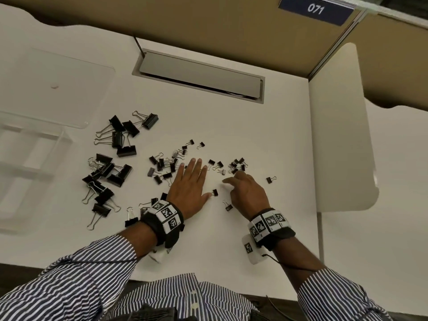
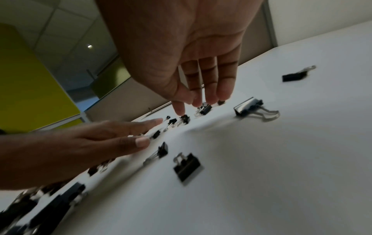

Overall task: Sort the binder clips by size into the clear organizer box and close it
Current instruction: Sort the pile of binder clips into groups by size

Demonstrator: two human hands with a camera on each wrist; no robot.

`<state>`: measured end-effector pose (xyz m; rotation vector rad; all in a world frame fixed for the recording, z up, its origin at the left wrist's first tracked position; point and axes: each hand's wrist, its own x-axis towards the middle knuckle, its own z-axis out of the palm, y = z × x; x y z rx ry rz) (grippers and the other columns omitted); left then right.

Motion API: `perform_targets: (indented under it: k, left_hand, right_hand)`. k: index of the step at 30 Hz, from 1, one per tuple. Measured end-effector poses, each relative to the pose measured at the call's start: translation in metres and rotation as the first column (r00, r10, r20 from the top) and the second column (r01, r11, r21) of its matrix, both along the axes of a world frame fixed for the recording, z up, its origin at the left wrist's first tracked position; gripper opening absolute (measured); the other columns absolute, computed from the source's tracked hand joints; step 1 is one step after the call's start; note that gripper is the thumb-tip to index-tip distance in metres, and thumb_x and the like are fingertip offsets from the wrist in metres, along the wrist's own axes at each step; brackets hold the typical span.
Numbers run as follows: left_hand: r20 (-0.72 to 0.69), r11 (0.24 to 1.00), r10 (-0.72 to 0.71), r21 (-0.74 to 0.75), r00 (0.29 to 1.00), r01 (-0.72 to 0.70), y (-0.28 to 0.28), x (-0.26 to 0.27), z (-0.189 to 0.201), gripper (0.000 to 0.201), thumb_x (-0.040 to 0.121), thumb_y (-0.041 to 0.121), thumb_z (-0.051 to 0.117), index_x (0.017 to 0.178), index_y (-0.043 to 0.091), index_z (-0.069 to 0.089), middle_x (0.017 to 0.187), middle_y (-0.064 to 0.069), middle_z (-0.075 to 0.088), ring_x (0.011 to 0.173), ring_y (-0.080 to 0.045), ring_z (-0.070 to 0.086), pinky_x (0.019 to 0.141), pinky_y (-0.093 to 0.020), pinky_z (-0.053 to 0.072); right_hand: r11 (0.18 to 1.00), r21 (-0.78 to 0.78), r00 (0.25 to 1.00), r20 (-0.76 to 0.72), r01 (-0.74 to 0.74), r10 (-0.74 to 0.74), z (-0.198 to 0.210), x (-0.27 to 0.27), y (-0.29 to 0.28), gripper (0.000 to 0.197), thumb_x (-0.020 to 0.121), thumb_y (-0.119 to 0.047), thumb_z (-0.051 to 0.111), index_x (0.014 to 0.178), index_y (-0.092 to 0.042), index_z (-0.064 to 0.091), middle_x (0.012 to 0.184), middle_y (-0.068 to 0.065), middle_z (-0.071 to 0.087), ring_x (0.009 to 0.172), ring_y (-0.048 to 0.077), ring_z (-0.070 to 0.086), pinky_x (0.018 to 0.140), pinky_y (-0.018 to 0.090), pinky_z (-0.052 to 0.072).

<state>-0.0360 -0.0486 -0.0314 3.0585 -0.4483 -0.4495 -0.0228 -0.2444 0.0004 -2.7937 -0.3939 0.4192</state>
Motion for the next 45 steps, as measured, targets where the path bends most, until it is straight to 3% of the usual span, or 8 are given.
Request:
perform_targets:
  k: [4, 9, 15, 23, 27, 30, 39, 45]
  left_hand:
    - [0.016, 1.000, -0.021, 0.001, 1.000, 0.021, -0.007, 0.017, -0.001, 0.081, 0.096, 0.064, 0.021, 0.156, 0.014, 0.001, 0.163, -0.015, -0.007, 0.150, -0.031, -0.011, 0.118, -0.055, -0.001]
    - [0.020, 0.998, -0.051, 0.030, 0.999, 0.050, -0.003, 0.023, 0.001, 0.082, 0.093, 0.068, 0.014, 0.156, 0.017, 0.007, 0.163, -0.015, -0.005, 0.149, -0.033, -0.011, 0.117, -0.058, -0.002]
    - [0.029, 0.995, -0.100, 0.008, 0.995, 0.099, 0.016, 0.001, 0.003, 0.089, 0.083, 0.070, -0.008, 0.154, 0.025, 0.020, 0.163, -0.016, -0.002, 0.149, -0.034, -0.009, 0.115, -0.062, -0.003]
    - [0.019, 0.976, -0.212, -0.055, 0.977, 0.213, 0.024, -0.024, -0.003, 0.075, 0.085, 0.072, -0.002, 0.150, 0.044, 0.022, 0.163, -0.014, -0.003, 0.149, -0.034, -0.010, 0.113, -0.066, -0.005]
    - [0.023, 0.990, -0.132, -0.050, 0.991, 0.133, 0.024, -0.021, 0.001, 0.084, 0.085, 0.074, -0.006, 0.156, 0.031, 0.008, 0.163, -0.013, -0.005, 0.150, -0.031, -0.009, 0.114, -0.064, -0.003]
    - [0.029, 0.997, -0.050, -0.065, 0.998, 0.052, 0.023, -0.019, 0.004, 0.092, 0.085, 0.074, -0.006, 0.156, 0.020, 0.015, 0.163, -0.012, 0.003, 0.151, -0.029, -0.003, 0.115, -0.062, 0.001]
    - [0.079, 0.990, 0.092, -0.116, 0.993, -0.082, 0.013, -0.028, 0.000, 0.086, 0.089, 0.071, 0.004, 0.151, 0.019, 0.031, 0.162, -0.012, 0.015, 0.150, -0.030, 0.007, 0.117, -0.061, 0.005]
    - [0.098, 0.979, 0.107, -0.183, 0.989, -0.088, 0.010, -0.028, -0.006, 0.085, 0.090, 0.071, 0.008, 0.150, 0.017, 0.035, 0.161, -0.012, 0.020, 0.150, -0.031, 0.012, 0.116, -0.062, 0.011]
  right_hand:
    - [0.990, 0.046, 0.990, 0.046, 0.130, -0.132, 0.007, 0.004, -0.009, 0.042, 0.084, -0.004, 0.053, 0.117, -0.025, 0.068, 0.111, -0.002, 0.059, 0.107, 0.022, 0.057, 0.069, 0.034, 0.052]
    - [0.987, 0.027, 0.987, 0.032, 0.157, -0.158, 0.016, -0.009, -0.011, 0.041, 0.083, -0.006, 0.054, 0.116, -0.026, 0.067, 0.107, -0.004, 0.058, 0.103, 0.020, 0.058, 0.069, 0.034, 0.052]
    - [0.978, 0.014, 0.978, -0.003, 0.210, -0.210, 0.020, -0.030, -0.013, 0.041, 0.085, -0.007, 0.053, 0.118, -0.028, 0.065, 0.109, -0.006, 0.058, 0.105, 0.017, 0.058, 0.074, 0.034, 0.053]
    - [0.964, 0.032, 0.964, -0.009, 0.265, -0.264, 0.018, -0.027, -0.007, 0.042, 0.084, -0.006, 0.052, 0.116, -0.030, 0.066, 0.106, -0.007, 0.057, 0.101, 0.017, 0.059, 0.075, 0.033, 0.052]
    - [0.967, 0.032, 0.967, -0.021, 0.253, -0.253, 0.019, -0.010, -0.006, 0.042, 0.085, -0.006, 0.051, 0.116, -0.030, 0.067, 0.107, -0.005, 0.059, 0.102, 0.018, 0.058, 0.076, 0.031, 0.050]
    - [0.980, 0.006, 0.979, -0.034, 0.200, -0.200, 0.012, 0.003, -0.001, 0.045, 0.085, -0.009, 0.051, 0.121, -0.033, 0.065, 0.113, -0.003, 0.059, 0.106, 0.022, 0.058, 0.079, 0.034, 0.052]
    - [0.997, -0.056, 0.998, -0.048, 0.048, -0.051, -0.007, 0.027, 0.023, 0.063, 0.087, -0.011, 0.047, 0.144, -0.037, 0.045, 0.125, 0.005, 0.052, 0.115, 0.028, 0.053, 0.084, 0.042, 0.053]
    - [1.000, -0.010, 0.998, -0.067, -0.007, 0.006, -0.006, 0.010, 0.021, 0.052, 0.084, -0.010, 0.056, 0.129, -0.037, 0.062, 0.109, 0.003, 0.054, 0.104, 0.024, 0.054, 0.073, 0.037, 0.051]
